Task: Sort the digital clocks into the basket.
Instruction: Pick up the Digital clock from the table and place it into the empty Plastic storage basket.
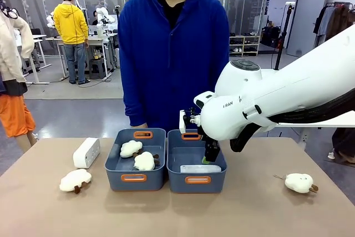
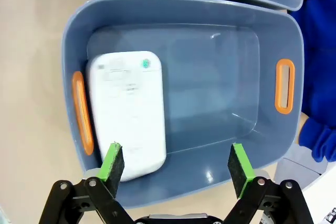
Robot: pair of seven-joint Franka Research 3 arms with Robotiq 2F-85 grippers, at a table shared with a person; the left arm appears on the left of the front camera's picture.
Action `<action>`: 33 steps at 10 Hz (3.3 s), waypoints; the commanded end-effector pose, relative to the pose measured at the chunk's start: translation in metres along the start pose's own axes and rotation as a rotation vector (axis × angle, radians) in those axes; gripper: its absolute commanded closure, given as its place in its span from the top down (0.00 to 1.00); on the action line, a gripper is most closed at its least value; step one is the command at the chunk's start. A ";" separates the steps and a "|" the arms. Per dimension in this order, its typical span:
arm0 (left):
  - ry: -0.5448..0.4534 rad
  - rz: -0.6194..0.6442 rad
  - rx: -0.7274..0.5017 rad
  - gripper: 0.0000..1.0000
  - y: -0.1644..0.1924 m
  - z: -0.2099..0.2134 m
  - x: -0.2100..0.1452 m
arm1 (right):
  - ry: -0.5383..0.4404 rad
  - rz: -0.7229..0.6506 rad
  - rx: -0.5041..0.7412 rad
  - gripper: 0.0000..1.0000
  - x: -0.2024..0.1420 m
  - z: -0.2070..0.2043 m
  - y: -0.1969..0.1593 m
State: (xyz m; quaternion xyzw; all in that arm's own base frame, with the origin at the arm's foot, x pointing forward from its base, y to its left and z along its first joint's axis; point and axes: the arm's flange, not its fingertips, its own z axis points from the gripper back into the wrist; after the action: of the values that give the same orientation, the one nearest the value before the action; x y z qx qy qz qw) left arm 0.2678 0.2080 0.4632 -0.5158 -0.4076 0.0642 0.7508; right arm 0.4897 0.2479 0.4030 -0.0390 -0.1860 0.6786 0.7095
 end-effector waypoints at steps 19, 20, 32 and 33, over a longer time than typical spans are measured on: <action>-0.013 -0.011 -0.020 1.00 -0.001 0.001 0.002 | -1.156 -1.564 0.534 1.00 -0.429 0.192 0.127; -0.013 -0.011 -0.020 1.00 -0.001 0.001 0.002 | -1.161 -1.519 0.547 1.00 -0.438 0.188 0.128; 0.020 -0.224 0.216 1.00 -0.043 0.082 0.007 | -1.056 -1.531 0.428 1.00 -0.421 0.189 0.130; 0.012 -0.238 0.174 1.00 -0.039 0.093 0.005 | -1.056 -1.531 0.428 1.00 -0.421 0.189 0.130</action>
State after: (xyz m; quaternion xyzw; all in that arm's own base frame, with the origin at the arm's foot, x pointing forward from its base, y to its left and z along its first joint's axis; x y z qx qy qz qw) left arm 0.1944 0.2531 0.5153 -0.4057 -0.4470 0.0375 0.7964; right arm 0.3015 -0.1919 0.4498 0.5390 -0.3167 -0.0217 0.7802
